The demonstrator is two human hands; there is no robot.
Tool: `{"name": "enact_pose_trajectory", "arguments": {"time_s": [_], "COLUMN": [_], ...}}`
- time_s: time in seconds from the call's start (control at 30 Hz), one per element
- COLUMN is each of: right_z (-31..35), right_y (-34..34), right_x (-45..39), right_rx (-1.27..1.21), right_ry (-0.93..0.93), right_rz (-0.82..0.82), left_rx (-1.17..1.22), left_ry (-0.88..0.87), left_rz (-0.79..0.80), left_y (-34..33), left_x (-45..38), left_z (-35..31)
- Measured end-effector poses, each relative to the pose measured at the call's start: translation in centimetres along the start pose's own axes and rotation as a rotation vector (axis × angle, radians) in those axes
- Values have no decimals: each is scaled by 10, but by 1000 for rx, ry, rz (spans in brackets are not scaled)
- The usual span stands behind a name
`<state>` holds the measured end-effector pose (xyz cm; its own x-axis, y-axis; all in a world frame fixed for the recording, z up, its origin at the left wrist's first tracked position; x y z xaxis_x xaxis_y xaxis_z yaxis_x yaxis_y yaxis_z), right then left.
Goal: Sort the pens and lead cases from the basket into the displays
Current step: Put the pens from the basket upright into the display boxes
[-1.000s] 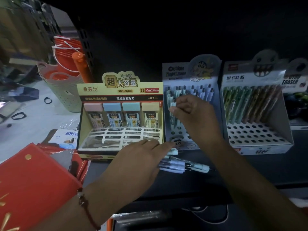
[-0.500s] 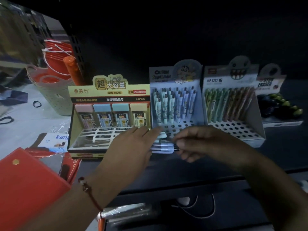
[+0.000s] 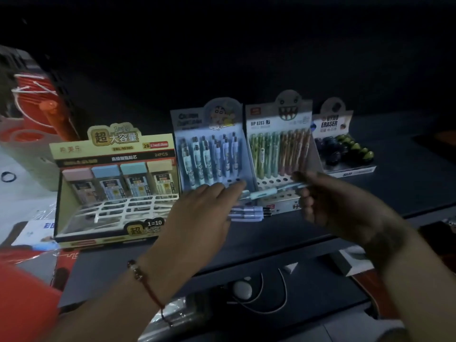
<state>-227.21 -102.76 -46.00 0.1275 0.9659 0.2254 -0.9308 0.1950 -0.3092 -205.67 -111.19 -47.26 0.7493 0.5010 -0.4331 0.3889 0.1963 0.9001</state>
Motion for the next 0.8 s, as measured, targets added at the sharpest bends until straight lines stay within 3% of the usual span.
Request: {"name": "enact_pose_trajectory", "arguments": {"time_s": [0.13,0.27,0.57,0.8], "right_z": [12,19,9,1], "right_y": [22,29,14,-20], "right_x": [6,1,-20,-41], "right_rx": [-206,-303,201,300], "right_ry": [160,288,394,484], "right_rz": [-41,-247,-519,-423], "left_rx": [35,63,73,201], "left_ry": [-23,-41,-3,-14], "left_rz": [-68,-97,-77,-101], "left_y": [0,-5,-23,-6], "left_x": [-11,-18,-16,-15], "left_z": [-12,-23,-9,-19]}}
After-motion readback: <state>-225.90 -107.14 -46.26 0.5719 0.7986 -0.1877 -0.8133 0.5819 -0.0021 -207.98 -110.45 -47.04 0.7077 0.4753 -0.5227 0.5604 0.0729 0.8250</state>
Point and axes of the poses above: each hand's wrist, its own x-axis away from the middle knuckle, its own y-axis out of the back of the hand, z = x × y, the point moved 2 cm from there along -x, towards the middle knuckle, and after that the axes turned 4 degrees about x, right-handed, at the moved point
